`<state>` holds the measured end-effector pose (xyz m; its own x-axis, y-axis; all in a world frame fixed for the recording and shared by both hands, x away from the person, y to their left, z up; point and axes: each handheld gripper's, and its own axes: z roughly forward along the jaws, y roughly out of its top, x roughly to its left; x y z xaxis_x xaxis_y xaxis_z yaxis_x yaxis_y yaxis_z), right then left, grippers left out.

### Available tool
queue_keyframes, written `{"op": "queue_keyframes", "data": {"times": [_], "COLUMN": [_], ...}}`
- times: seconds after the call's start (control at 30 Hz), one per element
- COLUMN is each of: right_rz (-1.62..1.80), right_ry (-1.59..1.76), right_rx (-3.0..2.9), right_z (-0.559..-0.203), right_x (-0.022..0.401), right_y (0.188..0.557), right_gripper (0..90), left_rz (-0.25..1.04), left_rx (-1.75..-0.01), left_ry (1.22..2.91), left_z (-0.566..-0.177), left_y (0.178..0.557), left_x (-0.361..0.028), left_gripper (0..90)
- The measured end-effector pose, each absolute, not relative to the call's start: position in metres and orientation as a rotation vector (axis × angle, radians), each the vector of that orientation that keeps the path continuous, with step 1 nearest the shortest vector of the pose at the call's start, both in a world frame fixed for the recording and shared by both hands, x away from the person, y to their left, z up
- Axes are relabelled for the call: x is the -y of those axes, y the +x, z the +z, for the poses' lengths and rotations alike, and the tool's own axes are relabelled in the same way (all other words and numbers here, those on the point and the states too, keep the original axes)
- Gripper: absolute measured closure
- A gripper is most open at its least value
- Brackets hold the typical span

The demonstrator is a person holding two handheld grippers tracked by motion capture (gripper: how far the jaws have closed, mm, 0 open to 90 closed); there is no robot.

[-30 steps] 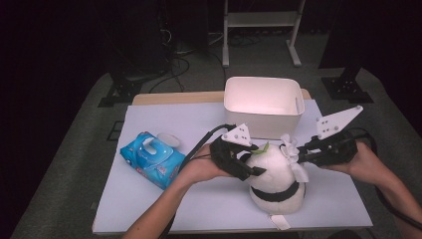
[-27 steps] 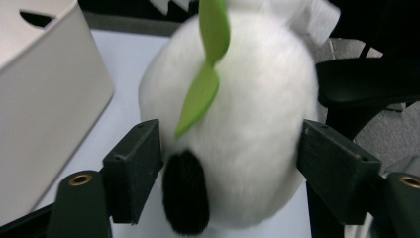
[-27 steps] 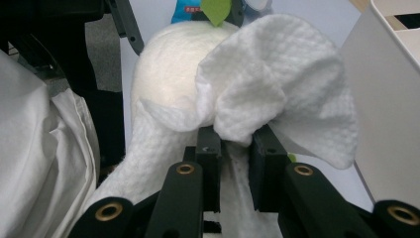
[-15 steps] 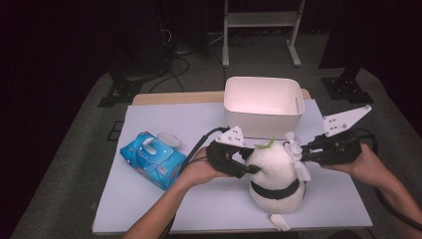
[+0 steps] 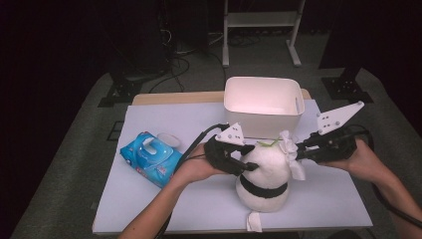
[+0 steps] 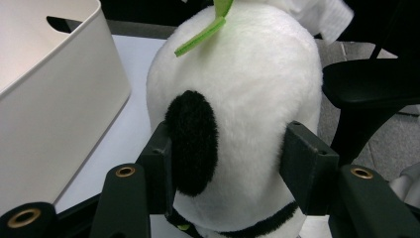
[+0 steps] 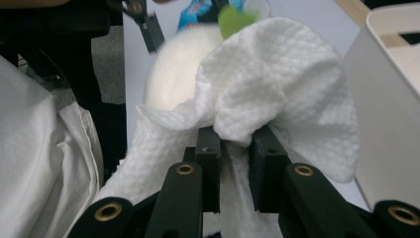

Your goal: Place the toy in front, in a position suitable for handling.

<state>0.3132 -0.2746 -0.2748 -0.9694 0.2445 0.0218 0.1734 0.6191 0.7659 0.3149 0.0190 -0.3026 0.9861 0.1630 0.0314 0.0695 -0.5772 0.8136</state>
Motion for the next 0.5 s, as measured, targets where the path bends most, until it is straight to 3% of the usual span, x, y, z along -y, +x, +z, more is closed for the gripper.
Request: {"op": "queue_keyframes", "data": {"times": [0.2,0.5], "right_rz": [1.242,1.202], "right_ry": [0.285,0.340], "right_rx": [-2.762,-2.774], "right_z": [-0.261,-0.270], "right_x": [0.257,0.270], "right_y": [0.314,0.314], "right_gripper": [76.3,76.3], "left_rz": [0.121,0.094], "left_rx": [-0.159,-0.163], "left_ry": [2.187,2.167], "left_z": [-0.305,-0.307], "left_y": [0.314,0.315], "left_x": [-0.019,-0.022], "left_gripper": [45.1,45.1]}}
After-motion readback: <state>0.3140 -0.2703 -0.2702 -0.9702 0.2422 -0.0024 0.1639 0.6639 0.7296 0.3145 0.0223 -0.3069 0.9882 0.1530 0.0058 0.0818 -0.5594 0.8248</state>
